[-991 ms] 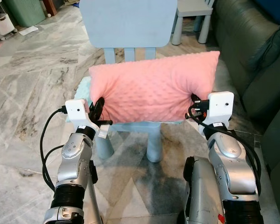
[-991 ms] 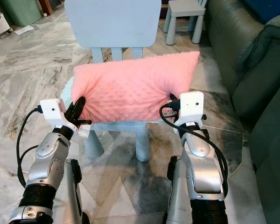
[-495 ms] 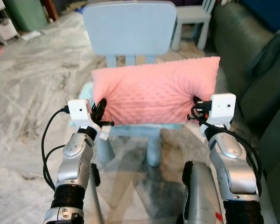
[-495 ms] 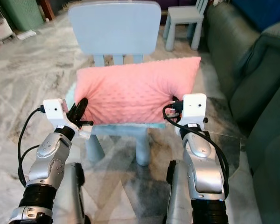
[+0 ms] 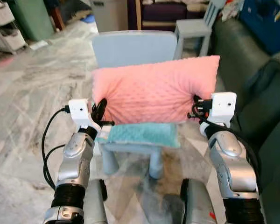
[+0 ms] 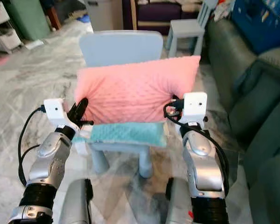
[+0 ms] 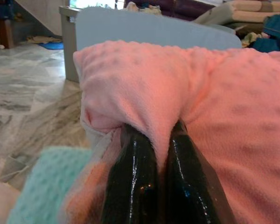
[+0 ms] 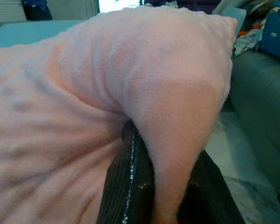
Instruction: Move the pillow to the sofa
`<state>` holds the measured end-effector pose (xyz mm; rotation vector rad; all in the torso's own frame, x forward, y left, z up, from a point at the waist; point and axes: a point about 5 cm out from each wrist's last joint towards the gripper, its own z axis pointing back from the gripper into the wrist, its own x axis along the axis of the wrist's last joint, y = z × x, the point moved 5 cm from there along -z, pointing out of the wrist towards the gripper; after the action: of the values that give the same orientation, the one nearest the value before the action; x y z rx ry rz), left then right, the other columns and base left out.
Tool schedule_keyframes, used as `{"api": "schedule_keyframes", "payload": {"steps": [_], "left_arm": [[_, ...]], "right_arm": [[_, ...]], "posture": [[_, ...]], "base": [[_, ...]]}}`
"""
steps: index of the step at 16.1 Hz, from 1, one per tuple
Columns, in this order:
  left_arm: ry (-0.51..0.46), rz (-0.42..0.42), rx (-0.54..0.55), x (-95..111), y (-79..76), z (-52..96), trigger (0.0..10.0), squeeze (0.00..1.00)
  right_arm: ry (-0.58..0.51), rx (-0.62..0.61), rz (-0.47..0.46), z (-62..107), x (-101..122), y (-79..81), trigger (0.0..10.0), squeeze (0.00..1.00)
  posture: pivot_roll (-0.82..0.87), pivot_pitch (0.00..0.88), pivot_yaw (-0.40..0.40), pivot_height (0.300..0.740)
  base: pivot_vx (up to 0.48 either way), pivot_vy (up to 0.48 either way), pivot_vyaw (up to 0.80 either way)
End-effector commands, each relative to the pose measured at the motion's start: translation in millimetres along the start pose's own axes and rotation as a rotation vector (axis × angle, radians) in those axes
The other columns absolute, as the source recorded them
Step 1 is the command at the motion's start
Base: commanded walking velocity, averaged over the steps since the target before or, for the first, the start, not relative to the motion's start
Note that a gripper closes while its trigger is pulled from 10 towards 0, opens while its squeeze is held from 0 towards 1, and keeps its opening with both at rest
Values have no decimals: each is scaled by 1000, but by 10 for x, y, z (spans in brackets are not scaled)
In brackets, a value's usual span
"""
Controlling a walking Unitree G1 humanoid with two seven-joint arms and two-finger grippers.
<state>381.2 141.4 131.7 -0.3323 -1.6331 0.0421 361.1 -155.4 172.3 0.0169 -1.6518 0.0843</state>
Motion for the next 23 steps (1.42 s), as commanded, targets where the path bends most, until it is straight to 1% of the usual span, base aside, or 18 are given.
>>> {"api": "schedule_keyframes", "payload": {"steps": [1,3,6,12,15,17,21,22,23], "left_arm": [[-5,-13,-6,44,-10,-38,10000,0],[17,-30,11,-1,8,-37,10000,0],[23,-45,22,-16,22,-48,10000,0],[42,-34,14,-77,-26,-46,10000,0],[47,-55,-6,-84,-67,-58,10000,0],[41,-84,-16,-69,-84,-65,10000,0],[40,-96,-1,-61,-74,-79,10000,0],[41,-80,0,-64,-87,-89,10000,0],[59,-54,-21,-78,-127,-108,10000,0]], "right_arm": [[-31,-9,-2,-34,89,-1,10000,0],[-35,-11,-5,-42,100,0,10000,0],[-41,-15,-8,-52,126,-4,10000,0],[-45,-30,-9,-42,140,-28,10000,0],[-56,-39,-7,-43,187,-56,10000,0],[-61,-47,-7,-47,211,-75,10000,0],[-62,-51,-7,-44,226,-85,10000,0],[-61,-52,-7,-47,224,-95,10000,0],[-61,-54,-7,-47,228,-106,10000,0]], "posture": [[-161,0,64,590],[-162,0,67,610],[-165,0,68,645],[-175,0,70,700],[-181,0,70,735],[-183,0,70,740],[-183,0,64,740],[-183,0,64,740],[-183,0,62,740]], "base": [[0,0,0],[0,0,0],[0,0,0],[0,0,0],[0,0,0],[0,0,0],[0,0,0],[0,0,0],[0,0,0]]}}
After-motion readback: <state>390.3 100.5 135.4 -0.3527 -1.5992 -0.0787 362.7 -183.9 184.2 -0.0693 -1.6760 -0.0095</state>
